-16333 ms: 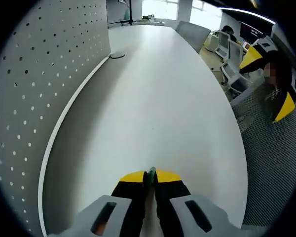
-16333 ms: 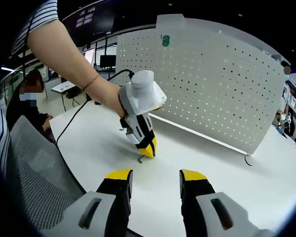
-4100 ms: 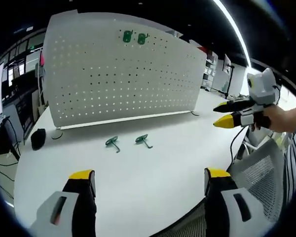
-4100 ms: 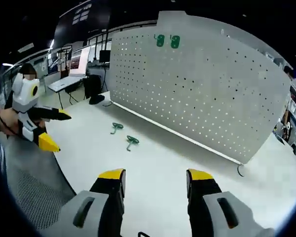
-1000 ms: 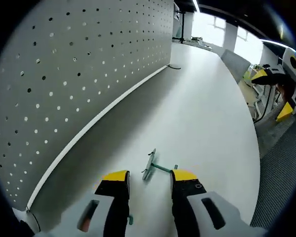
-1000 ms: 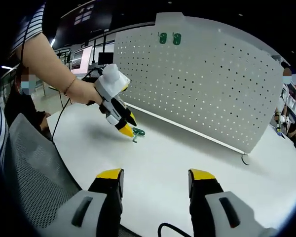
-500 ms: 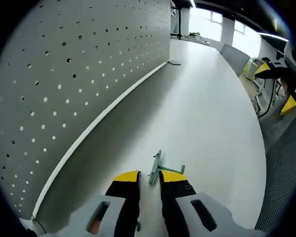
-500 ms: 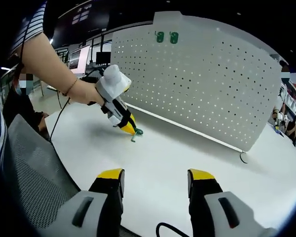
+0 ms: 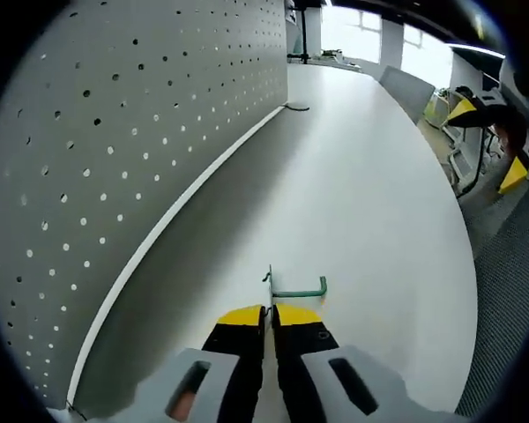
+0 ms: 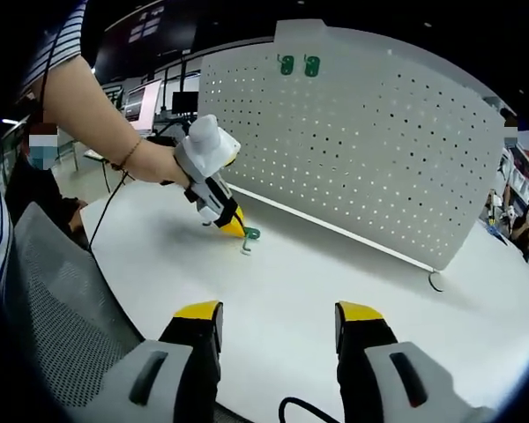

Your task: Insert the hook assembly into the mounting plate slot until the hook locks in place.

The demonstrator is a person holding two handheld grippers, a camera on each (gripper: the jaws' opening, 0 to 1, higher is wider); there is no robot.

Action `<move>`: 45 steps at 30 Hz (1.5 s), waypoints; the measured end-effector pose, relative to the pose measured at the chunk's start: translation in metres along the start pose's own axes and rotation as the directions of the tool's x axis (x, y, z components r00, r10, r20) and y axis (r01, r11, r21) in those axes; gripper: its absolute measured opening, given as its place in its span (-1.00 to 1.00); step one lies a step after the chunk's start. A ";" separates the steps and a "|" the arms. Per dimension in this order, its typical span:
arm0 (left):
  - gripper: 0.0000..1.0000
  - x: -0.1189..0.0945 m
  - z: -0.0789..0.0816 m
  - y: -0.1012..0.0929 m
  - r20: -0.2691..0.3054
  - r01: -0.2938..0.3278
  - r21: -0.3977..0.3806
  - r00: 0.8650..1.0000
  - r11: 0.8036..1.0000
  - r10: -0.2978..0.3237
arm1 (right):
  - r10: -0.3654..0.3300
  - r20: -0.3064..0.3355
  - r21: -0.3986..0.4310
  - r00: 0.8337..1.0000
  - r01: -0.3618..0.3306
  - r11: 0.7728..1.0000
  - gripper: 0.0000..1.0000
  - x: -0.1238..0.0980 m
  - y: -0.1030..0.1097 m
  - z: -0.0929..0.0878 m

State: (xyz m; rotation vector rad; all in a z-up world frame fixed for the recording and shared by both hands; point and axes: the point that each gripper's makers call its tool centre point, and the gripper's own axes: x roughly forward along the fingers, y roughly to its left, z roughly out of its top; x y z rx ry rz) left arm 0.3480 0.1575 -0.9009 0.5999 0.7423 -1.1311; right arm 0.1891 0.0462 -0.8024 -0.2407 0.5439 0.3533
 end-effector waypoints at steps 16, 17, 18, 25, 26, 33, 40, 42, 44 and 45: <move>-0.97 -0.036 0.032 0.017 0.059 -0.059 -0.109 0.996 0.992 0.066 | -0.003 0.004 0.019 1.000 0.003 1.000 -0.02 0.000 -0.002 0.001; -0.97 -0.041 0.035 0.017 0.062 -0.067 -0.103 0.995 0.992 0.074 | -0.002 0.007 0.019 1.000 0.002 1.000 -0.02 -0.001 -0.002 0.001; -0.97 -0.044 0.038 0.017 0.069 -0.067 -0.101 0.995 0.993 0.074 | -0.002 0.015 0.014 1.000 0.001 1.000 -0.02 -0.001 -0.001 0.003; -0.97 -0.071 0.065 0.006 0.126 -0.063 -0.105 0.989 0.992 0.076 | 0.014 0.014 -0.010 1.000 -0.014 1.000 -0.01 -0.001 0.003 0.003; -0.97 -0.077 0.070 0.004 0.135 -0.064 -0.110 0.988 0.992 0.078 | 0.013 0.017 -0.009 1.000 -0.013 1.000 -0.02 -0.001 0.003 0.003; -0.97 -0.108 0.091 -0.011 0.196 -0.077 -0.140 0.975 0.987 0.104 | 0.020 0.013 -0.019 1.000 -0.020 1.000 -0.02 -0.002 0.005 0.003; -0.97 -0.123 0.092 -0.034 0.206 -0.067 -0.143 0.974 0.987 0.096 | 0.019 0.022 -0.059 1.000 -0.018 0.998 -0.02 -0.003 0.008 0.004; -0.97 -0.124 0.091 -0.039 0.203 -0.061 -0.148 0.975 0.987 0.091 | 0.025 0.017 -0.048 1.000 -0.024 0.999 -0.02 -0.002 0.008 0.004; -0.97 -0.126 0.089 -0.045 0.204 -0.053 -0.161 0.975 0.986 0.085 | 0.027 0.015 -0.045 1.000 -0.027 0.999 -0.01 -0.002 0.008 0.003; -0.97 -0.126 0.087 -0.049 0.208 -0.047 -0.171 0.975 0.984 0.083 | 0.028 0.013 -0.047 1.000 -0.028 0.999 -0.01 -0.002 0.008 0.003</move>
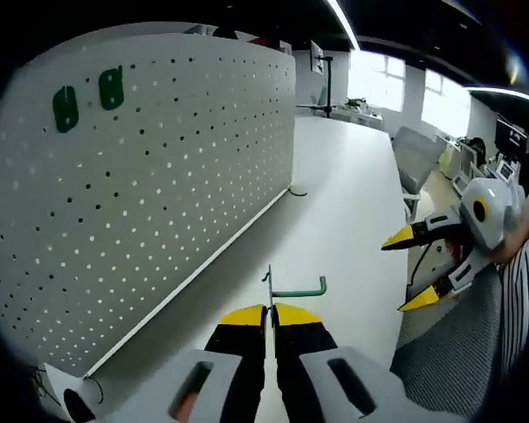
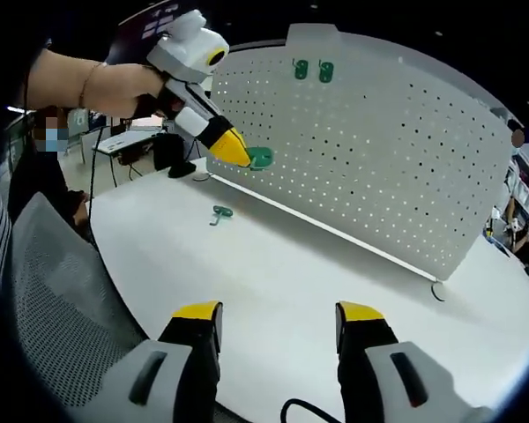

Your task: Insert the hook assembly into the mounting plate slot until the hook locks in place.

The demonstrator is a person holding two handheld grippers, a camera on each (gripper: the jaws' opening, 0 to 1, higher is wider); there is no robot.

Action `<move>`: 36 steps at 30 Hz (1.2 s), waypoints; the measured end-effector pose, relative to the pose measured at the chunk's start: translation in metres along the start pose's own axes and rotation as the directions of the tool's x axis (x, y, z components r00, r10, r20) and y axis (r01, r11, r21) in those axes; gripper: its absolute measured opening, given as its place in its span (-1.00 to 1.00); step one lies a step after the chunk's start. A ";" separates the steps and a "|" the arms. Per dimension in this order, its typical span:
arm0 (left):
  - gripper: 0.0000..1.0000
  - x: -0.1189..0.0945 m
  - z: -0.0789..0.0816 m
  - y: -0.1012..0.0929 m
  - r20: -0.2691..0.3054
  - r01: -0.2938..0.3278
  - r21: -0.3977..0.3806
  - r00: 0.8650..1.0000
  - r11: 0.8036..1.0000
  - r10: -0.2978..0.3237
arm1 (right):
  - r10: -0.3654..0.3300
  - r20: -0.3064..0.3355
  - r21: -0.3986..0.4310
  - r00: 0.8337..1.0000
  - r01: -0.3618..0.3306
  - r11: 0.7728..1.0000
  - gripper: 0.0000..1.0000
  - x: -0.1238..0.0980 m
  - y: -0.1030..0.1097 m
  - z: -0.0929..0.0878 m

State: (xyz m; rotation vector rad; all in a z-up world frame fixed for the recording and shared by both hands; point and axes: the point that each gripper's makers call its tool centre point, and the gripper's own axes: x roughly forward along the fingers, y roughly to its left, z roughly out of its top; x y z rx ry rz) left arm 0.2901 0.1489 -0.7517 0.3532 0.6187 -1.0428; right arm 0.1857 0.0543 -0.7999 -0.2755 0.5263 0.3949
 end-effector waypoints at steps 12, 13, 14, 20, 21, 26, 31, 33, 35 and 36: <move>-0.97 -0.008 -0.019 -0.025 0.012 0.011 -0.100 1.000 0.995 -0.010 | 0.025 0.000 0.019 1.000 -0.025 0.999 -0.02 0.000 0.004 0.000; -0.97 -0.009 -0.019 -0.026 0.012 0.011 -0.099 1.000 0.995 -0.010 | 0.028 0.000 0.022 1.000 -0.028 0.999 -0.02 0.000 0.005 -0.001; -0.97 -0.009 -0.020 -0.028 0.013 0.010 -0.098 1.000 0.995 -0.009 | 0.035 0.002 0.028 0.999 -0.035 0.999 -0.02 0.000 0.006 0.000; -0.97 -0.009 -0.032 -0.037 0.024 0.013 -0.155 1.000 0.988 -0.009 | 0.072 0.015 0.034 0.997 -0.072 0.997 -0.03 -0.002 0.014 0.005; -0.97 -0.009 -0.033 -0.039 0.025 0.014 -0.161 1.000 0.987 -0.010 | 0.081 0.013 0.039 0.997 -0.082 0.996 -0.03 -0.001 0.016 0.005; -0.97 -0.012 -0.036 -0.048 0.043 0.016 -0.190 0.999 0.982 -0.008 | 0.102 0.025 0.039 0.994 -0.103 0.994 -0.14 -0.004 0.018 0.012; -0.97 -0.013 -0.042 -0.053 0.052 0.012 -0.220 0.999 0.975 0.000 | 0.119 0.105 0.169 0.987 -0.136 0.976 -0.13 -0.009 0.016 0.032; -0.97 -0.013 -0.044 -0.054 0.051 0.008 -0.227 0.999 0.974 0.003 | 0.128 0.117 0.213 0.985 -0.151 0.965 -0.14 -0.009 0.016 0.037; -0.97 -0.014 -0.043 -0.056 0.068 0.010 -0.252 0.998 0.968 0.008 | 0.129 0.148 0.261 0.980 -0.165 0.951 -0.14 -0.010 0.015 0.047; -0.97 -0.015 -0.042 -0.056 0.078 0.010 -0.264 0.997 0.964 0.011 | 0.129 0.163 0.278 0.978 -0.171 0.945 -0.14 -0.011 0.014 0.052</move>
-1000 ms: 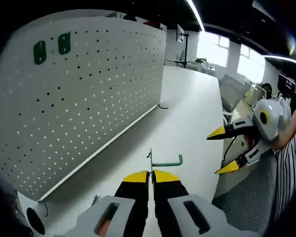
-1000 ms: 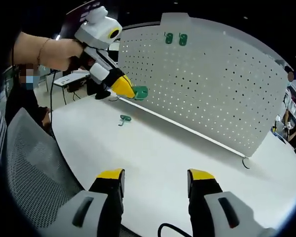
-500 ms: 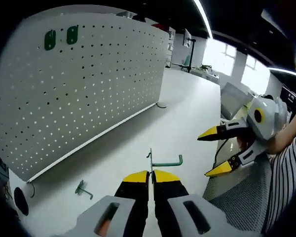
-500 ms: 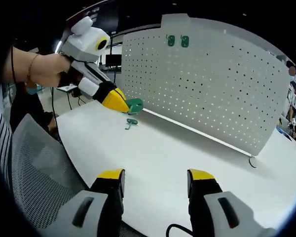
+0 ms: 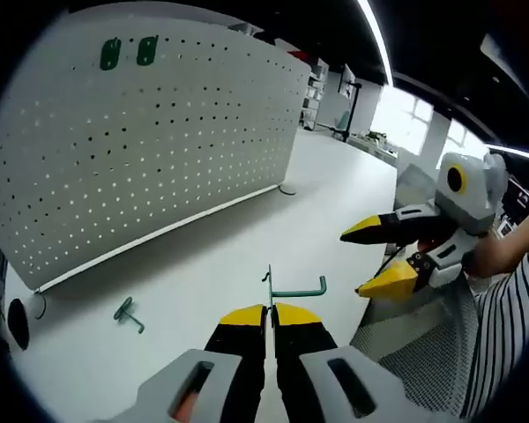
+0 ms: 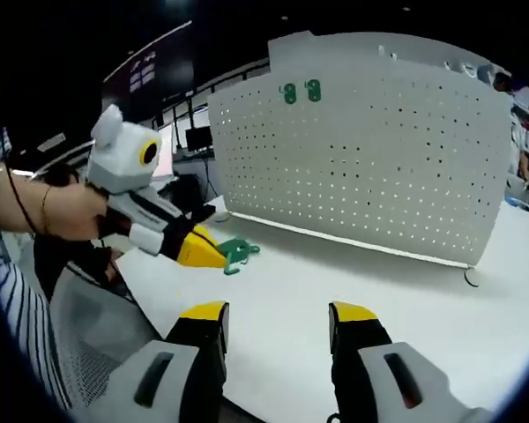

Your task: Insert the hook assembly into the mounting plate slot until the hook locks in place.

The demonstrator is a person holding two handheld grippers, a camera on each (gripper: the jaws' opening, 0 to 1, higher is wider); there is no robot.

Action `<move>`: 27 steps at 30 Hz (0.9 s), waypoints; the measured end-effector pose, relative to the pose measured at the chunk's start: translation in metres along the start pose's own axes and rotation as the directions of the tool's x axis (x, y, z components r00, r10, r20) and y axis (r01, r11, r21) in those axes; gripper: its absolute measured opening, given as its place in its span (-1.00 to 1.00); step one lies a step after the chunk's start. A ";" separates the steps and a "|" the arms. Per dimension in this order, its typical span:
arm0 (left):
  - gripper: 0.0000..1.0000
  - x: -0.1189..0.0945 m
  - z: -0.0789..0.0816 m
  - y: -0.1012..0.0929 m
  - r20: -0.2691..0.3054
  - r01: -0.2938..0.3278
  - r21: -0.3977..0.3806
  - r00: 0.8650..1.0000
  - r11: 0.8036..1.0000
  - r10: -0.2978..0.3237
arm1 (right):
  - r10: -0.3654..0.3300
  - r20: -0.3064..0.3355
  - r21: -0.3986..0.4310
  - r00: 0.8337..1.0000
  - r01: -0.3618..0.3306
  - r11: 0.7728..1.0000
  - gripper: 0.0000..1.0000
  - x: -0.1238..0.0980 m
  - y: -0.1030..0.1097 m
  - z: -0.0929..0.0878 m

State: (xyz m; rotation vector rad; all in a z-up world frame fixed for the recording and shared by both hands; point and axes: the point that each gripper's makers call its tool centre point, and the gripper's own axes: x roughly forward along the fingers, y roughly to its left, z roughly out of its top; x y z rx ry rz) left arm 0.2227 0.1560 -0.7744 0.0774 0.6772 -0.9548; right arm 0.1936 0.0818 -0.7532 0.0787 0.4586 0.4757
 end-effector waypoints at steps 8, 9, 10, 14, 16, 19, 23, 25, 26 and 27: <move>-0.97 -0.005 0.012 -0.005 0.099 0.040 -0.151 0.995 0.988 -0.025 | 0.064 0.060 0.205 0.996 -0.075 0.976 -0.25 0.007 0.011 0.022; -0.97 -0.005 0.012 -0.003 0.104 0.035 -0.151 0.994 0.988 -0.019 | 0.070 0.065 0.222 0.995 -0.083 0.971 -0.27 0.008 0.013 0.022; -0.97 -0.005 0.012 -0.003 0.102 0.034 -0.152 0.995 0.988 -0.018 | 0.072 0.064 0.257 0.995 -0.087 0.962 -0.29 0.010 0.014 0.022; -0.97 -0.006 0.021 -0.007 0.154 0.056 -0.165 0.988 0.985 -0.030 | 0.108 0.070 0.420 0.992 -0.127 0.898 -0.38 0.017 0.022 0.020; -0.97 -0.007 0.024 -0.009 0.166 0.055 -0.158 0.986 0.986 -0.028 | 0.109 0.081 0.474 0.991 -0.134 0.870 -0.43 0.020 0.024 0.020; -0.97 -0.006 0.026 -0.012 0.172 0.053 -0.142 0.985 0.988 -0.028 | 0.097 0.100 0.487 0.990 -0.134 0.863 -0.47 0.021 0.024 0.024; -0.97 -0.006 0.028 -0.014 0.179 0.047 -0.131 0.984 0.990 -0.023 | 0.097 0.125 0.513 0.988 -0.147 0.846 -0.50 0.023 0.027 0.031; -0.97 -0.006 0.028 -0.015 0.183 0.046 -0.126 0.983 0.991 -0.022 | 0.100 0.131 0.518 0.986 -0.154 0.841 -0.52 0.025 0.028 0.034; -0.97 -0.006 0.028 -0.016 0.188 0.050 -0.129 0.982 0.990 -0.025 | 0.104 0.133 0.527 0.986 -0.159 0.835 -0.53 0.026 0.029 0.035; -0.97 -0.006 0.029 -0.018 0.191 0.056 -0.128 0.981 0.990 -0.031 | 0.104 0.140 0.544 0.985 -0.164 0.823 -0.54 0.027 0.030 0.036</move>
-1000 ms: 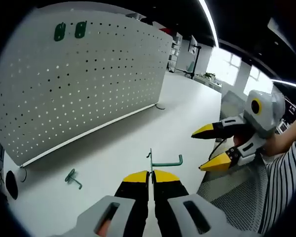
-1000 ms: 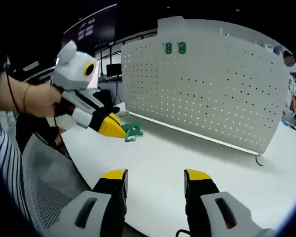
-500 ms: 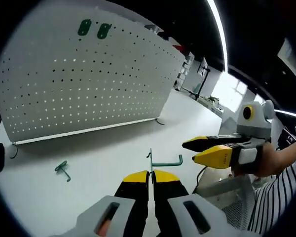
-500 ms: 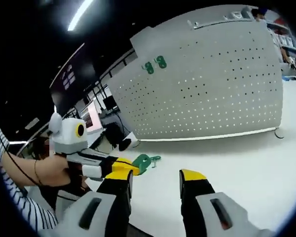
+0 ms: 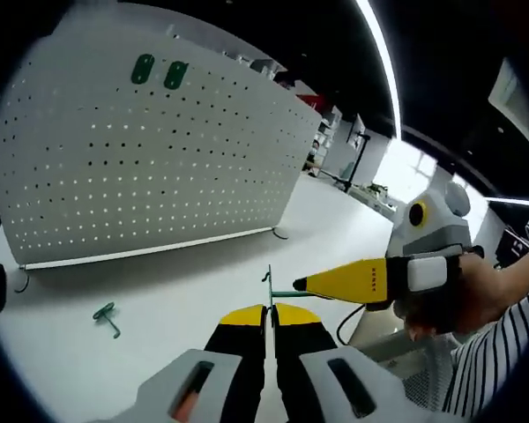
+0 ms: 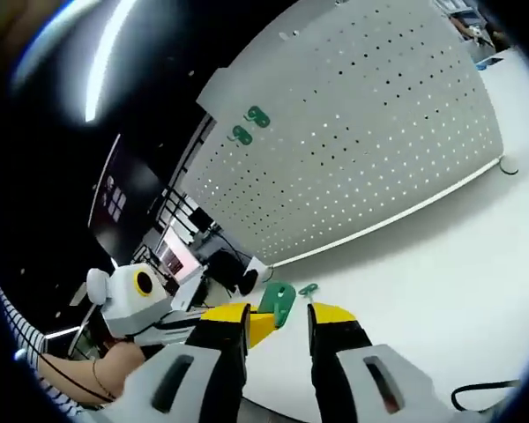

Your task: Insert the hook assembly into the mounting plate slot until the hook locks in place.

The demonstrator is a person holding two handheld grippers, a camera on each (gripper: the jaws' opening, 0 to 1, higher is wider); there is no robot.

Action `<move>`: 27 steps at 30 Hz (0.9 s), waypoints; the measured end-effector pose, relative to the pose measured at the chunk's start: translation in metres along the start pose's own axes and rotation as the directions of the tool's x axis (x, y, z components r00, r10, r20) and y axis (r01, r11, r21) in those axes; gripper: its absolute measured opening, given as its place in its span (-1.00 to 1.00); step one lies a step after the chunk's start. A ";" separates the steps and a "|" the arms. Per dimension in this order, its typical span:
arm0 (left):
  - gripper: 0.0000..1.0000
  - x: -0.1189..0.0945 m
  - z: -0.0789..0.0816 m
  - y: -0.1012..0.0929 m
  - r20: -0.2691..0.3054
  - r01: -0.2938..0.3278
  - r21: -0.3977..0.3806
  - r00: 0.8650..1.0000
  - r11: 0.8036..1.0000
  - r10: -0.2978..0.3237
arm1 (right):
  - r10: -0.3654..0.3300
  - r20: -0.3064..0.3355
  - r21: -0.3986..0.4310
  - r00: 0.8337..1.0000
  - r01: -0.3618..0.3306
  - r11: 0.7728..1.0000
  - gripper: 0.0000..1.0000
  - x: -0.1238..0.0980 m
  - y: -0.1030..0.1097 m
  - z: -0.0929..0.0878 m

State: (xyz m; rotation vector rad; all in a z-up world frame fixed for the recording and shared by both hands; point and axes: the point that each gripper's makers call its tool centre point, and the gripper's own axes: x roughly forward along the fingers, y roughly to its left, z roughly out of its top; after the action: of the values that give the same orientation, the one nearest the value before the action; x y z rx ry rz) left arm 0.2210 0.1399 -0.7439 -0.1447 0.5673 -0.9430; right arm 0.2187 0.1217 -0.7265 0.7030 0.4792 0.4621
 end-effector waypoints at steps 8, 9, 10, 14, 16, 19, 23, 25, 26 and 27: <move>-0.98 -0.004 0.007 -0.001 0.037 -0.003 0.017 0.999 1.000 0.002 | 0.021 0.001 0.052 1.000 -0.021 0.998 -0.72 0.007 0.007 -0.001; -0.98 -0.004 0.008 -0.001 0.037 -0.002 0.021 0.999 1.000 0.002 | 0.030 0.002 0.058 1.000 -0.030 0.998 -0.75 0.008 0.009 -0.001; -0.98 -0.005 0.008 -0.001 0.040 -0.003 0.025 0.999 1.000 0.002 | 0.036 0.002 0.064 0.999 -0.036 0.997 -0.78 0.008 0.011 -0.001; -0.98 -0.009 0.012 0.001 0.063 -0.013 0.040 0.998 0.999 0.011 | 0.051 0.005 0.080 0.999 -0.052 0.995 -0.81 0.012 0.016 -0.001; -0.98 -0.010 0.014 0.001 0.074 -0.015 0.047 0.997 0.999 0.011 | 0.052 0.016 0.077 0.999 -0.053 0.996 -0.83 0.012 0.018 0.001; -0.97 -0.011 0.017 0.002 0.085 -0.010 0.037 0.996 0.999 0.006 | 0.048 0.022 0.085 0.999 -0.050 0.995 -0.90 0.013 0.018 0.002; -0.97 -0.011 0.018 0.002 0.090 -0.016 0.052 0.996 0.999 0.012 | 0.046 0.019 0.105 0.999 -0.048 0.993 -0.96 0.014 0.016 0.002; -0.97 -0.013 0.018 0.003 0.092 -0.023 0.062 0.996 0.998 0.017 | 0.050 0.018 0.115 0.999 -0.051 0.992 -0.96 0.015 0.017 0.002; -0.97 -0.013 0.018 0.003 0.092 -0.024 0.065 0.996 0.998 0.018 | 0.050 0.017 0.118 0.999 -0.051 0.992 -0.96 0.015 0.017 0.001; -0.97 -0.014 0.017 0.003 0.094 -0.026 0.074 0.995 0.997 0.019 | 0.050 0.016 0.120 0.999 -0.051 0.991 -0.96 0.016 0.017 0.001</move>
State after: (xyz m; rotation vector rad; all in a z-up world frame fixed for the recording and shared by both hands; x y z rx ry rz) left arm 0.2262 0.1505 -0.7249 -0.1140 0.4460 -0.9296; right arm 0.2274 0.1417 -0.7179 0.8350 0.4811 0.4790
